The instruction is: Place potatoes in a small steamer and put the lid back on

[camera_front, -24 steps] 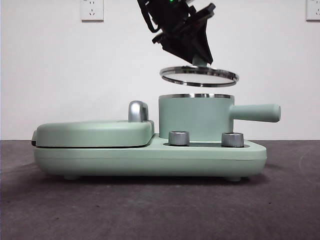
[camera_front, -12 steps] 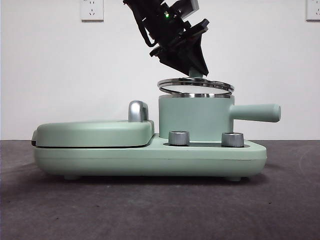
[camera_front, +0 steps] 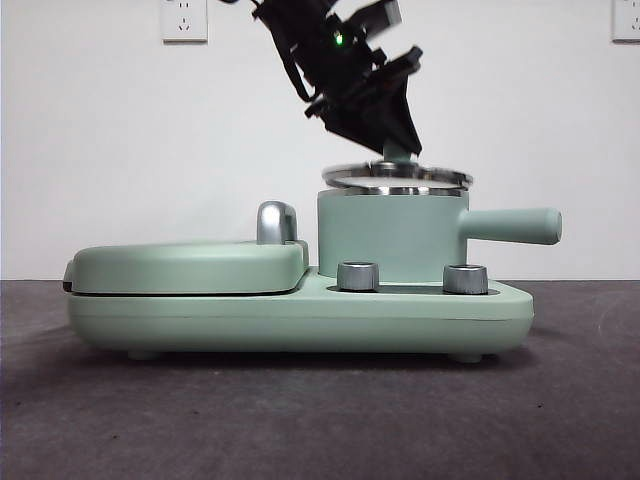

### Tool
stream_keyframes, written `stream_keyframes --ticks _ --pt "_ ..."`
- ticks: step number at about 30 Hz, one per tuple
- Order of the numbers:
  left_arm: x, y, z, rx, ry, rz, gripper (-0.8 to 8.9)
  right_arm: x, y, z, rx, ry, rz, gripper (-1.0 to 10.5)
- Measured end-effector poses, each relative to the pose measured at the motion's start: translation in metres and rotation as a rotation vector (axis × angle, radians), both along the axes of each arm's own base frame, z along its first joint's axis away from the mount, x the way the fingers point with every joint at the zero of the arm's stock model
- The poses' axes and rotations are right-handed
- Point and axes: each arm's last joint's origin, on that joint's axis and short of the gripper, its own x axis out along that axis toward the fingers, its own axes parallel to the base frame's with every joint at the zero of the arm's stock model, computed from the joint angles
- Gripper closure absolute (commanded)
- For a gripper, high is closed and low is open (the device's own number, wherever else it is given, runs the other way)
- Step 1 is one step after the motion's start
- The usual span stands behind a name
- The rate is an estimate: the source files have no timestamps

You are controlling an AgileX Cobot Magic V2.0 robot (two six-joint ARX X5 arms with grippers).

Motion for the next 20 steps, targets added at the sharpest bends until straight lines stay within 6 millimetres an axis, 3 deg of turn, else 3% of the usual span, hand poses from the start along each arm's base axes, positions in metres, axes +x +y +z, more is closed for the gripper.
stream_keyframes --ticks 20 --pt "0.0022 0.0018 -0.0032 0.020 0.015 0.041 7.96 0.0005 -0.0004 0.0003 -0.003 -0.007 -0.021 5.0"
